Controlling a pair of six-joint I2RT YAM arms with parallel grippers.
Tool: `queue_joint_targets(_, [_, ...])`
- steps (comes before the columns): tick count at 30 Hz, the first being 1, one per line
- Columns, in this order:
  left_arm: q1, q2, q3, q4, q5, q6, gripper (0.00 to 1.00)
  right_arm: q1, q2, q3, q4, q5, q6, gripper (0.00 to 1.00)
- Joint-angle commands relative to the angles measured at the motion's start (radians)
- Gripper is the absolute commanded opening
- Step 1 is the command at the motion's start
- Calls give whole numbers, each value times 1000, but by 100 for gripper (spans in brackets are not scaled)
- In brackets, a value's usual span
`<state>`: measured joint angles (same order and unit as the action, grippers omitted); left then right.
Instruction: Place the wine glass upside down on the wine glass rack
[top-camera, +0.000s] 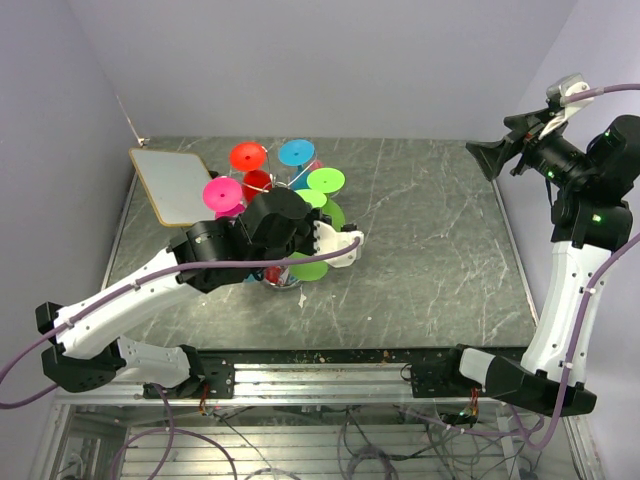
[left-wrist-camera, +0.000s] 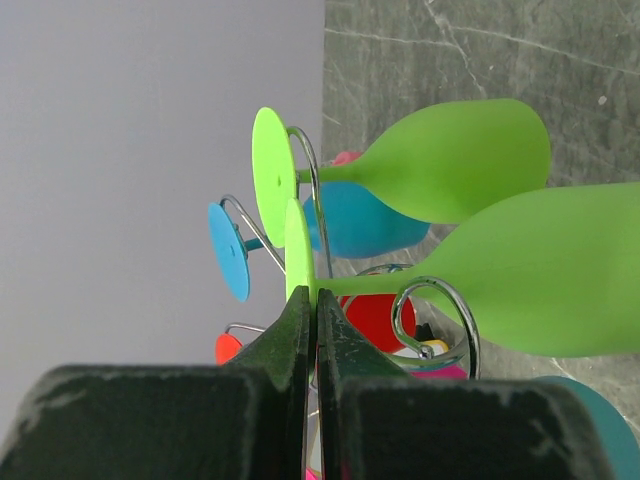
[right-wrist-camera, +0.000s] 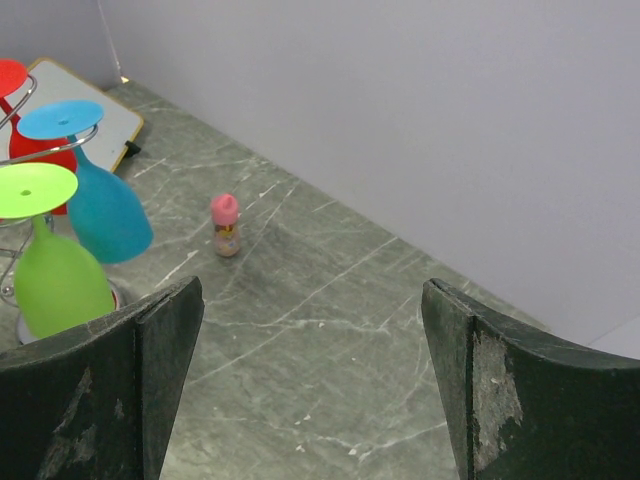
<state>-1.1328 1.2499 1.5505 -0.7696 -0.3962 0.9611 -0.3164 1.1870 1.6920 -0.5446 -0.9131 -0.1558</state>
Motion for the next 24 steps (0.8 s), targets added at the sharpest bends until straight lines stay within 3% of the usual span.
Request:
queue_joint_targets(1, [13, -30, 3, 1, -35, 20, 7, -13, -13, -17, 20, -10, 9, 90])
queue_joint_targets(24, [53, -86, 17, -93, 71, 78, 7, -39, 2, -8, 32, -26, 31, 90])
